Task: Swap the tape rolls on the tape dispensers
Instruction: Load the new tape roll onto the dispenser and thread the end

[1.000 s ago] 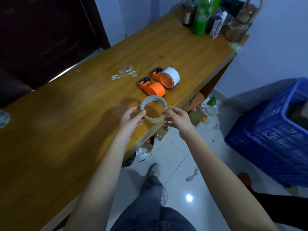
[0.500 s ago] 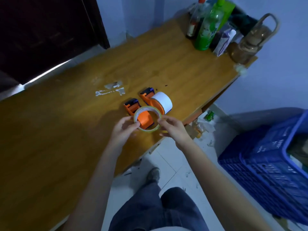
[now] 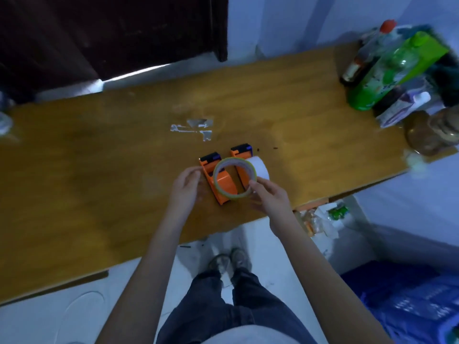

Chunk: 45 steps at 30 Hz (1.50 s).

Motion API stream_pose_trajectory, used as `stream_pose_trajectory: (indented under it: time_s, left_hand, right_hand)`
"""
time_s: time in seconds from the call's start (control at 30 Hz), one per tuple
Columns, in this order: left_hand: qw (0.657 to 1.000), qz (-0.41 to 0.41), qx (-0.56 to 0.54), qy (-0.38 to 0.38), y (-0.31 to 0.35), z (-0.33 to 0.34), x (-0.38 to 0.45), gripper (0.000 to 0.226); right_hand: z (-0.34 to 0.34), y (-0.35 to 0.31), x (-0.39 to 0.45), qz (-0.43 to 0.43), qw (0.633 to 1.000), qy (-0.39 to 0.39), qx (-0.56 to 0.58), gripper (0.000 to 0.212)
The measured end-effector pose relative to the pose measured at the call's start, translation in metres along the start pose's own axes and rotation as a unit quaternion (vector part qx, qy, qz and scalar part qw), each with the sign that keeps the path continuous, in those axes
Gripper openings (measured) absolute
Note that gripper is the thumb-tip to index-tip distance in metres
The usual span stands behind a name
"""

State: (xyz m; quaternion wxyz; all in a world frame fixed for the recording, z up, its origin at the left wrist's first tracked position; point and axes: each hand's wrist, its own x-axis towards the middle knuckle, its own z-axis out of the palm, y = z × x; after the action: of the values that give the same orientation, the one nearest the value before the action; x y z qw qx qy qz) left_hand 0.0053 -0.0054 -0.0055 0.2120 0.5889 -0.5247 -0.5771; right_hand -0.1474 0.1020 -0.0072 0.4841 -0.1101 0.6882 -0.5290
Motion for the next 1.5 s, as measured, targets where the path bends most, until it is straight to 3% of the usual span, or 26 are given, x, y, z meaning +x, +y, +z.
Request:
stream_pose_trajectory:
  time_s: [0.1,0.3,0.47,0.57,0.73,0.87,0.93,1.0,1.17,1.3,1.43,1.5]
  left_hand:
    - [0.991,0.07,0.11,0.032,0.0,0.011,0.006,0.026]
    - [0.921,0.056,0.378,0.082,0.008,0.04,0.021,0.047]
    - [0.892,0.002,0.447,0.057,0.008,0.056,0.023,0.057]
    - [0.886,-0.026,0.46,0.05,0.01,0.067,0.019,0.05]
    - [0.945,-0.099,0.312,0.023,0.012,0.064,0.017,0.026]
    - [0.982,-0.156,0.103,0.014,0.016,0.044,0.011,0.045]
    - [0.981,-0.193,-0.015,0.008,0.016,0.033,0.007,0.048]
    - [0.969,-0.22,-0.114,-0.007,0.012,0.022,0.004,0.037]
    - [0.937,-0.244,-0.252,-0.005,-0.01,0.009,-0.001,0.04]
    - [0.929,-0.2,-0.31,-0.025,-0.021,0.007,-0.008,0.039]
    - [0.922,-0.188,-0.337,-0.022,-0.029,0.003,-0.011,0.06]
    - [0.929,-0.16,-0.333,-0.023,-0.032,0.001,-0.012,0.054]
  right_hand:
    - [-0.009,-0.008,0.0,-0.012,1.0,-0.018,0.002,0.023]
    - [-0.028,-0.018,0.006,-0.033,0.999,-0.015,0.006,0.028]
    - [-0.041,-0.023,0.009,-0.026,0.999,-0.023,0.008,0.018]
    - [-0.041,-0.025,0.008,-0.027,0.999,-0.038,0.006,0.013]
    - [-0.033,-0.029,0.005,-0.021,0.999,-0.046,0.014,0.008]
    - [-0.026,-0.034,0.005,-0.017,0.998,-0.058,0.009,0.011]
    - [-0.021,-0.034,0.004,-0.016,0.998,-0.061,0.005,0.012]
    - [-0.014,-0.033,0.003,-0.012,0.997,-0.073,0.001,0.013]
    - [0.005,-0.026,0.002,-0.006,0.996,-0.079,-0.026,0.018]
    - [0.016,-0.026,0.001,-0.005,0.995,-0.085,-0.059,0.026]
    - [0.028,-0.025,-0.002,0.001,0.992,-0.098,-0.075,0.023]
    - [0.035,-0.023,-0.003,0.004,0.991,-0.098,-0.087,0.024]
